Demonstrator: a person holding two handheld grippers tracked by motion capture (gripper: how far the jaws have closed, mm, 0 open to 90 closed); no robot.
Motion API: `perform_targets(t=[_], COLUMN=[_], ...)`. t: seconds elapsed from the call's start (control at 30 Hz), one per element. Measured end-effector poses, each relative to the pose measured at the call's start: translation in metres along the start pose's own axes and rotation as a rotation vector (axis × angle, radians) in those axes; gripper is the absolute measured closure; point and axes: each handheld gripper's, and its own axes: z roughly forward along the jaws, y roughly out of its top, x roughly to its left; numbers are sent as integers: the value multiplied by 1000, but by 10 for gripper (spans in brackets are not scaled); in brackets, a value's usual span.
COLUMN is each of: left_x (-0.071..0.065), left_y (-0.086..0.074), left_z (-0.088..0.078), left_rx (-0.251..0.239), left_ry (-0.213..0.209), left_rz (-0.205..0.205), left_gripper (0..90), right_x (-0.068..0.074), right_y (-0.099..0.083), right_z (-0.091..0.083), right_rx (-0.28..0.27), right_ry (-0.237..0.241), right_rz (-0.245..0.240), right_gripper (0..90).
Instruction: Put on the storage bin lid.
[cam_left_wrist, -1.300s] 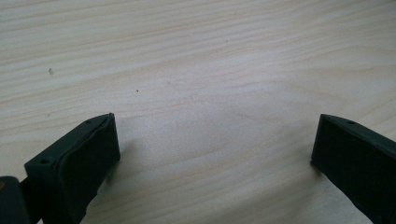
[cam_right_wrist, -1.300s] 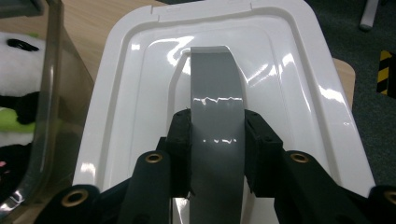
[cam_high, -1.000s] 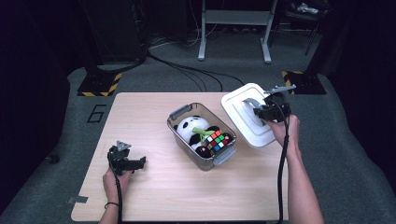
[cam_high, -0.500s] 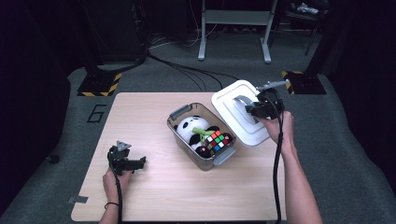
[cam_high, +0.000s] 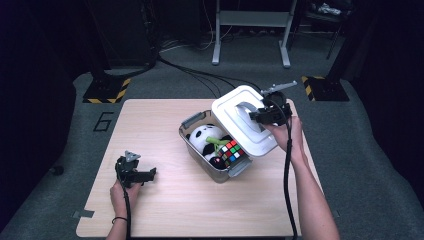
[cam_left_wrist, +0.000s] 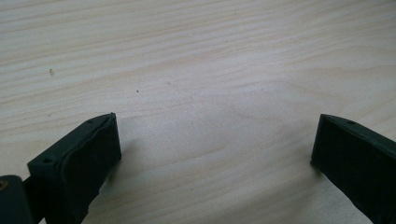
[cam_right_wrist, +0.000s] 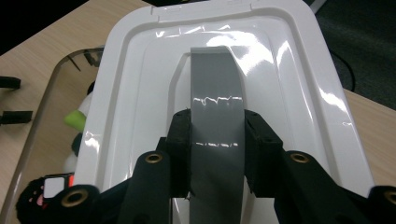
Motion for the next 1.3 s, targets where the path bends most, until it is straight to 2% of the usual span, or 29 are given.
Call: perform_targets(t=[0.27, 0.43, 0.7, 0.93, 1.3], left_x=[0, 0, 1, 0, 0], left_y=[0, 0, 0, 0, 0], left_z=[0, 0, -1, -1, 0], left_rx=[-2, -1, 6, 6, -5], left_ry=[1, 0, 0, -1, 0], left_rz=[1, 0, 12, 11, 3], left_gripper=[11, 13, 13, 14, 16], right_x=[16, 31, 45, 58, 67], right_y=[9, 15, 19, 20, 21], right_z=[8, 20, 35, 51, 71], right_rx=[9, 38, 73, 118, 178], right_ry=[47, 76, 115, 136, 144], right_rz=[-9, -20, -28, -24, -14], right_gripper=[664, 664, 664, 664, 664])
